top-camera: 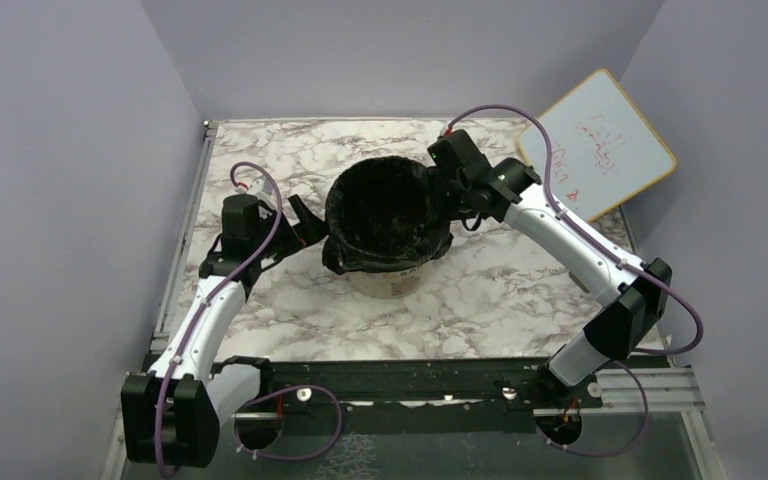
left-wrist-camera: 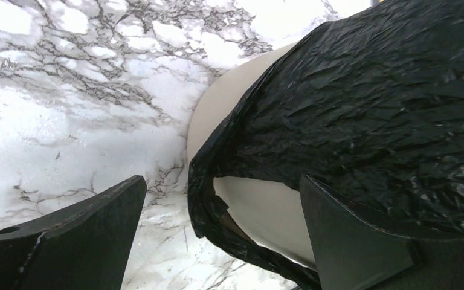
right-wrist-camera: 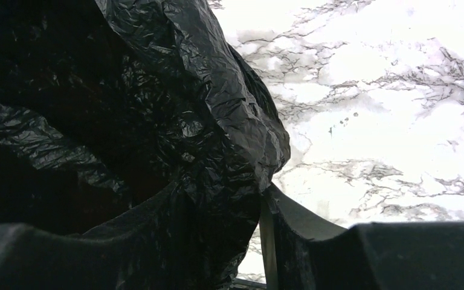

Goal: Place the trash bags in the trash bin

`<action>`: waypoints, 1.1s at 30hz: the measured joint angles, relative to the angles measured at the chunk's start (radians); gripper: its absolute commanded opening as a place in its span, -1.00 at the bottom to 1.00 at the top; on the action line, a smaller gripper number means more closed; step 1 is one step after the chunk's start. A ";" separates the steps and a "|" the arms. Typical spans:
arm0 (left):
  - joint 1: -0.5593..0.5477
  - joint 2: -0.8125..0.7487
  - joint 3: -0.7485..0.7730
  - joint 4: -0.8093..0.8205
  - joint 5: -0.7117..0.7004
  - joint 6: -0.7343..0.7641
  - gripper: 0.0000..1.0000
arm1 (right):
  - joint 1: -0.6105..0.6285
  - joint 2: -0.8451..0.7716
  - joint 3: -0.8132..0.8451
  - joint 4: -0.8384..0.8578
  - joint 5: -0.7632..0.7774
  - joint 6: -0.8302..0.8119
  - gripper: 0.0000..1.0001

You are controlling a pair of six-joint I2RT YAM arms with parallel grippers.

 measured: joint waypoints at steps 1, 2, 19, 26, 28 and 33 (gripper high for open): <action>0.000 -0.003 0.007 -0.003 0.000 0.000 0.98 | 0.001 0.001 0.000 0.000 0.004 -0.002 -0.16; 0.000 -0.005 0.011 -0.004 0.000 0.002 0.98 | 0.002 0.003 -0.002 0.001 0.008 -0.006 -0.25; 0.000 -0.040 0.019 -0.084 -0.044 0.021 0.98 | 0.016 0.017 0.055 0.001 0.069 -0.035 0.72; 0.000 -0.052 0.019 -0.099 -0.076 0.023 0.98 | 0.016 0.009 0.079 0.033 0.017 -0.104 0.87; 0.000 -0.057 0.019 -0.105 -0.080 0.022 0.98 | 0.016 0.061 0.113 0.034 0.017 -0.122 0.87; 0.000 -0.082 0.019 -0.120 -0.097 0.022 0.98 | 0.016 0.203 0.163 0.022 0.107 -0.178 0.51</action>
